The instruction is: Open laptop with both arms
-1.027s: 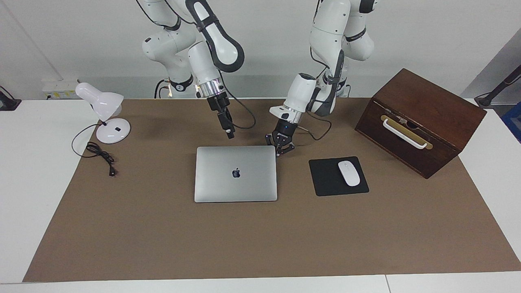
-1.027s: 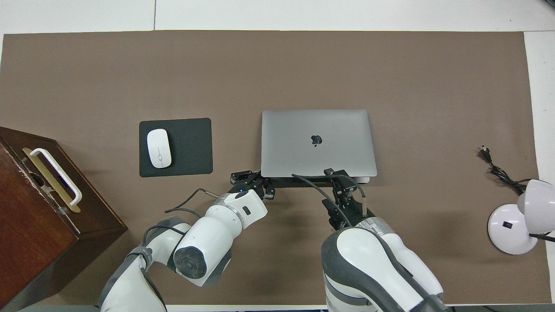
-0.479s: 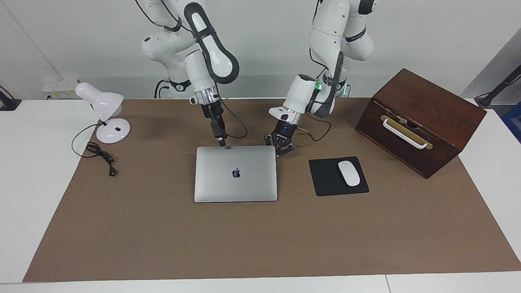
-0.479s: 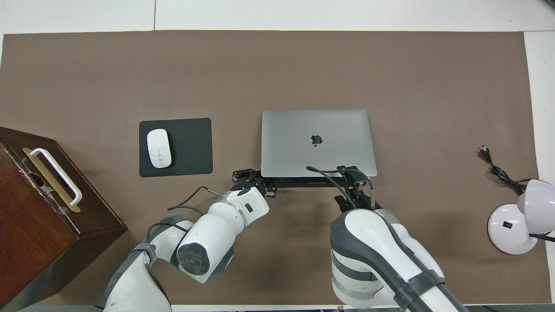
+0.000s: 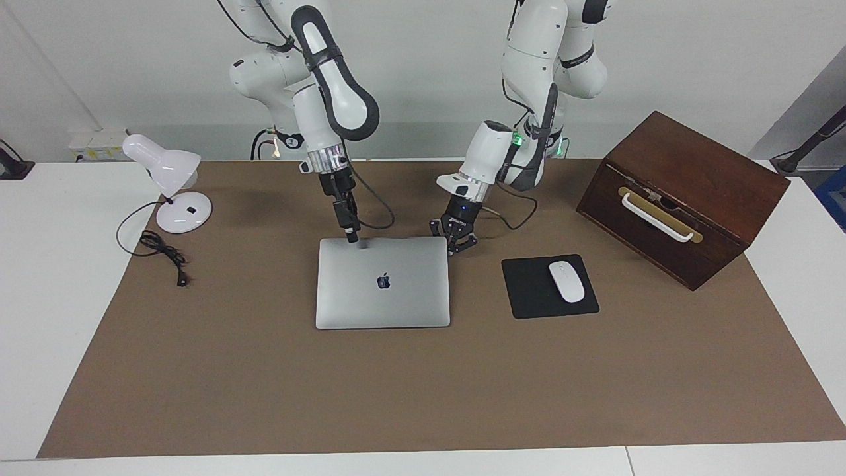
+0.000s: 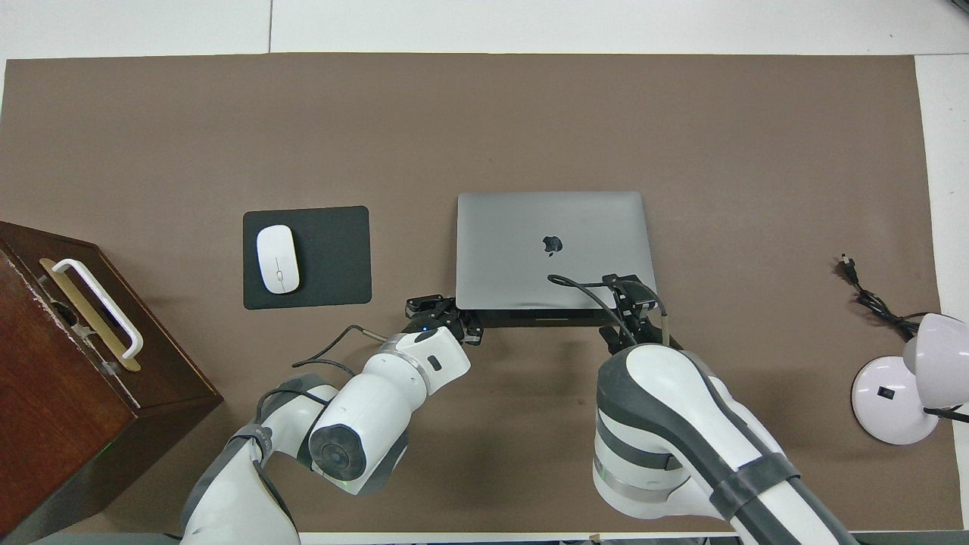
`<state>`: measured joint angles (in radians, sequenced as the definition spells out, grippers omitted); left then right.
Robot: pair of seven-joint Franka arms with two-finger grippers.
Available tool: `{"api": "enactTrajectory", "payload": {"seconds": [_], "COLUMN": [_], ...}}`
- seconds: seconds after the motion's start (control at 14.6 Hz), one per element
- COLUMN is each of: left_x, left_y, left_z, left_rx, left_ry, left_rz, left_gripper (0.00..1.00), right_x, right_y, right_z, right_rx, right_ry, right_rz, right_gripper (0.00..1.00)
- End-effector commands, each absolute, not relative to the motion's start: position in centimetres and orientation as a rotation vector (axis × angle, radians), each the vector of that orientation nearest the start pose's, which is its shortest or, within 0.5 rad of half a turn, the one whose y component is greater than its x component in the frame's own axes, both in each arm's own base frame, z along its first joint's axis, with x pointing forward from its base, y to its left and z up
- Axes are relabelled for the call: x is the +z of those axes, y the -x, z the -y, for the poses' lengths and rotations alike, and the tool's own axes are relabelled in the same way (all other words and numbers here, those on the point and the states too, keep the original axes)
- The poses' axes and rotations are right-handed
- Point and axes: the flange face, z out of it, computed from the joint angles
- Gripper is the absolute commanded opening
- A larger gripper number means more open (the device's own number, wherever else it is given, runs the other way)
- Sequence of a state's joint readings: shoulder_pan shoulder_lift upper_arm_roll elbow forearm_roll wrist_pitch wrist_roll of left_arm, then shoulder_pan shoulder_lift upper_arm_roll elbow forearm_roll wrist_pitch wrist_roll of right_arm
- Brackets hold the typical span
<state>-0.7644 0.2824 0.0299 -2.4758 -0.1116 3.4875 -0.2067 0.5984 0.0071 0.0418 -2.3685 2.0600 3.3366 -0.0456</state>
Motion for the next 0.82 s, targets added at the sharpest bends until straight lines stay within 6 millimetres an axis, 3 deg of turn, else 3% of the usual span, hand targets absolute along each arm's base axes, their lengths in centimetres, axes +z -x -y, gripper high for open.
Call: {"api": "enactTrajectory", "payload": {"seconds": [0.0,0.75], "left_x": [25.8,25.5], "left_y": [-40.3,-40.1], "left_z": [34.2,34.3], "left_rx": [-1.122,-1.115], "left_ry": [3.198,3.194], "left_rz": [-0.666,-0.678], "left_gripper": [0.0,0.0], "right_x": [32.9,34.2], "right_y": [-41.9,-44.5], "right_z": [-17.7,-18.5], "right_rx": [-0.438,-0.471], "right_ry": [1.886,1.888], "right_rz": [-1.632,-1.556], "right_gripper": [1.0,1.0]}}
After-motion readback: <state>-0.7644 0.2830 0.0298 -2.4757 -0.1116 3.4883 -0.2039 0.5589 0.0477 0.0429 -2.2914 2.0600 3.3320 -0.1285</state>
